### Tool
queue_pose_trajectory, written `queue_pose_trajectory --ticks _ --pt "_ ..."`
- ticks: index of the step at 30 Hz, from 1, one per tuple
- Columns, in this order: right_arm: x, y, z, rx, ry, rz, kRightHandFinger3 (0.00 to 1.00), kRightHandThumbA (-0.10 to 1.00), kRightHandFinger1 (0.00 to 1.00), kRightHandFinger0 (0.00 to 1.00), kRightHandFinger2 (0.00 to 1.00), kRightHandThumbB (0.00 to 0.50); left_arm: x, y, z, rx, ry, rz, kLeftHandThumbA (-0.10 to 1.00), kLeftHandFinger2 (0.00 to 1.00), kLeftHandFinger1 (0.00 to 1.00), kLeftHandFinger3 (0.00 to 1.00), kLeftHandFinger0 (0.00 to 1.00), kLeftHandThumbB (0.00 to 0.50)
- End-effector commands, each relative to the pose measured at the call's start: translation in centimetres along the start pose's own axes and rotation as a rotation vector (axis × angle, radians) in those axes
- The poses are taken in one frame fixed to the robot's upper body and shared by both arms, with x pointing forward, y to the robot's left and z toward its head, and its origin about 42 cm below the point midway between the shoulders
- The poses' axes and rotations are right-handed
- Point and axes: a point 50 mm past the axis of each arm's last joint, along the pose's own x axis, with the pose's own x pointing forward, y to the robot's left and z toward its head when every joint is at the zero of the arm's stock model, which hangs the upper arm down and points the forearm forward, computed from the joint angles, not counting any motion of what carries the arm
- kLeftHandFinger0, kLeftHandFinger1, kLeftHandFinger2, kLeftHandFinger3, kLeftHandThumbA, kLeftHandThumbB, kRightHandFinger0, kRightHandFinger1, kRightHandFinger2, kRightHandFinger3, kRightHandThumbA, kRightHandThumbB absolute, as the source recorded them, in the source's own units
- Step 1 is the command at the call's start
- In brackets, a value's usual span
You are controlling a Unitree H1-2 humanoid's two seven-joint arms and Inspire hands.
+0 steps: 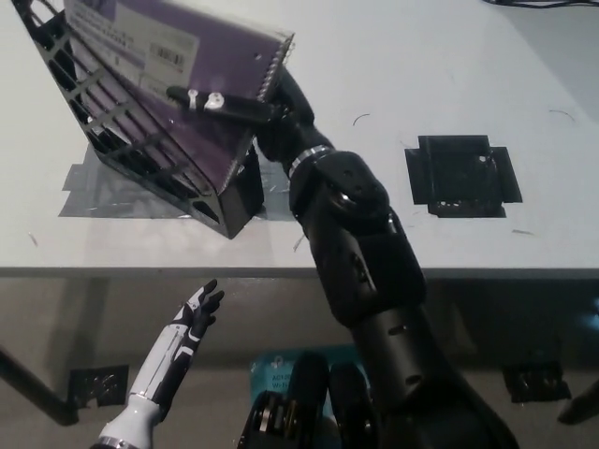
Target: A shelf with a book inside it is placed on the center of the desk infront of the robot. The robot uses its right hand to grab the book, take it out and hand it to a person.
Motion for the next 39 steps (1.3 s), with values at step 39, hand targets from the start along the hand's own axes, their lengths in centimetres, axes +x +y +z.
queue_pose_trajectory --ticks 39 --pt "-8.6 -12.8 11.6 0.688 -0.372 -0.154 0.0 1.0 0.0 0.0 0.0 0.026 -0.5 0.6 0.5 0.016 -0.033 -0.003 1.0 1.0 1.0 1.0 1.0 0.226"
